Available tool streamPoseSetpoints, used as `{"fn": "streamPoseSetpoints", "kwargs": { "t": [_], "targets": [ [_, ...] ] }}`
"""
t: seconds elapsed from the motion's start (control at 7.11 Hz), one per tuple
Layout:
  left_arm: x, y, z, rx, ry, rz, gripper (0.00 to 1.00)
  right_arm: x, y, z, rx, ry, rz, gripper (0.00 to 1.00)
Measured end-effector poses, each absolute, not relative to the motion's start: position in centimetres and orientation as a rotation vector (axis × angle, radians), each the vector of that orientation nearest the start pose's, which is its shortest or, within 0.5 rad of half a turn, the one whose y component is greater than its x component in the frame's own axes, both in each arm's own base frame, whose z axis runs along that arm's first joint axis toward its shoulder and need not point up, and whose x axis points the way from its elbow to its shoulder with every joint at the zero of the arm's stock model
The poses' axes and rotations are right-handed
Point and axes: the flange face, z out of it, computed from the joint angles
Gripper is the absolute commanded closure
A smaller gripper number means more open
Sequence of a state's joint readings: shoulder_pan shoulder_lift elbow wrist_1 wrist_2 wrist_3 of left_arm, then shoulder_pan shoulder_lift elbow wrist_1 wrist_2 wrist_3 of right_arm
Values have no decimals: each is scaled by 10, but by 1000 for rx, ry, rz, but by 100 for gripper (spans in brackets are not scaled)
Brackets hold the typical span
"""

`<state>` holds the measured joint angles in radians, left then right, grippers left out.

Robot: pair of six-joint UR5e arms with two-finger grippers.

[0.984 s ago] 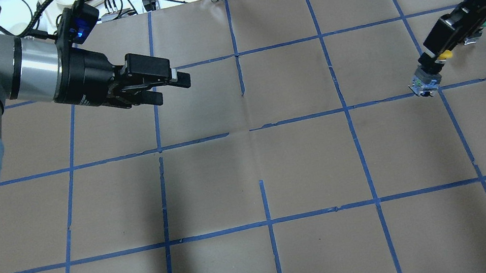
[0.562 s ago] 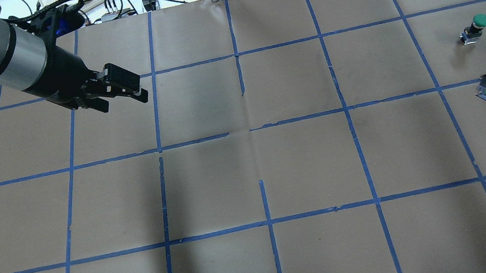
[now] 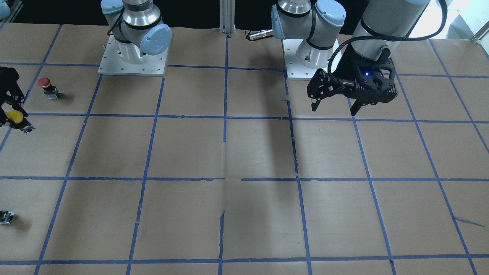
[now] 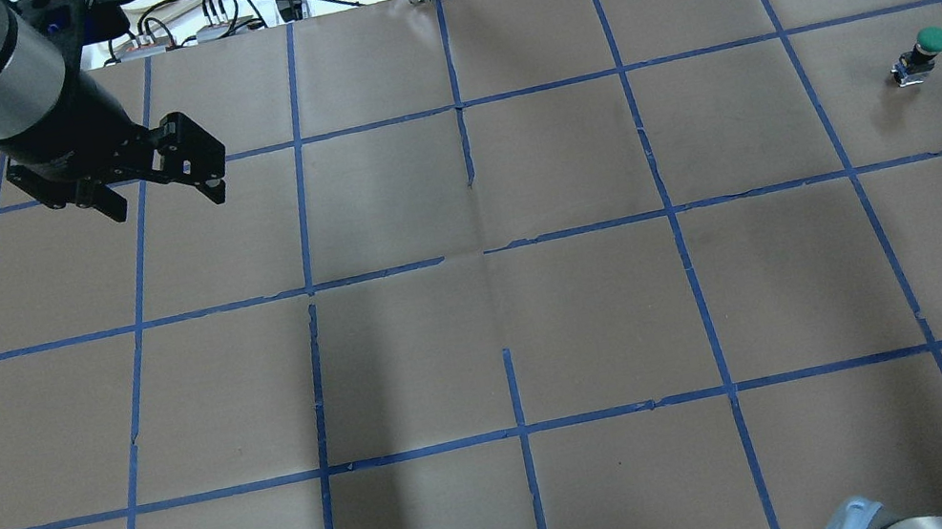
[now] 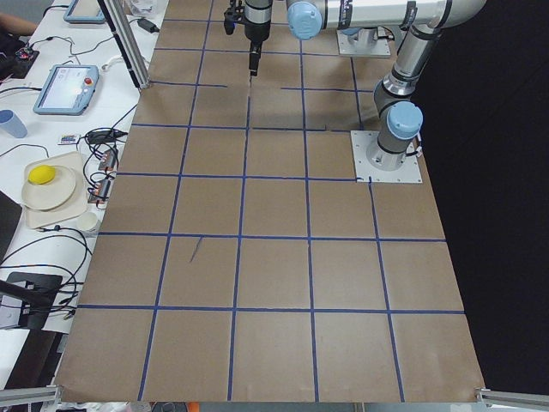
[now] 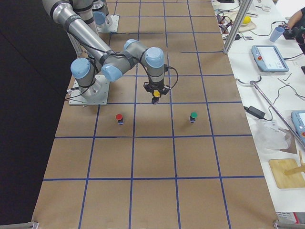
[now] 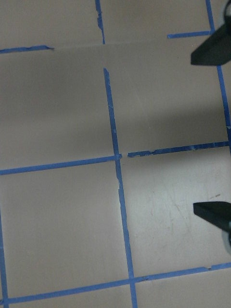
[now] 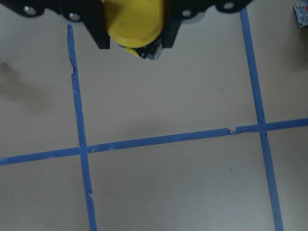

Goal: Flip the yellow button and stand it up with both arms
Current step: 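Lower the button upright onto the table with the right gripper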

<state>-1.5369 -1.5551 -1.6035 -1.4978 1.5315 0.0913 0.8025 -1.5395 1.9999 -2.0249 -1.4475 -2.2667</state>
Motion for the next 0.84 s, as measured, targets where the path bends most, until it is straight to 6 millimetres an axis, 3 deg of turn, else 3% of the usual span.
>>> {"fn": "streamPoseSetpoints", "kwargs": {
  "t": [0.42, 0.7, 0.84],
  "targets": [
    [-142, -492, 508, 37, 3151, -63, 0, -246, -429, 271, -2455, 1847, -226, 81],
    [-141, -492, 509, 31, 3131, -66, 0, -264, -425, 251, -2525, 1712, -316, 76],
    [-141, -492, 509, 29, 3129, -66, 0, -270, -424, 246, -2523, 1715, -398, 55]
  ]
}}
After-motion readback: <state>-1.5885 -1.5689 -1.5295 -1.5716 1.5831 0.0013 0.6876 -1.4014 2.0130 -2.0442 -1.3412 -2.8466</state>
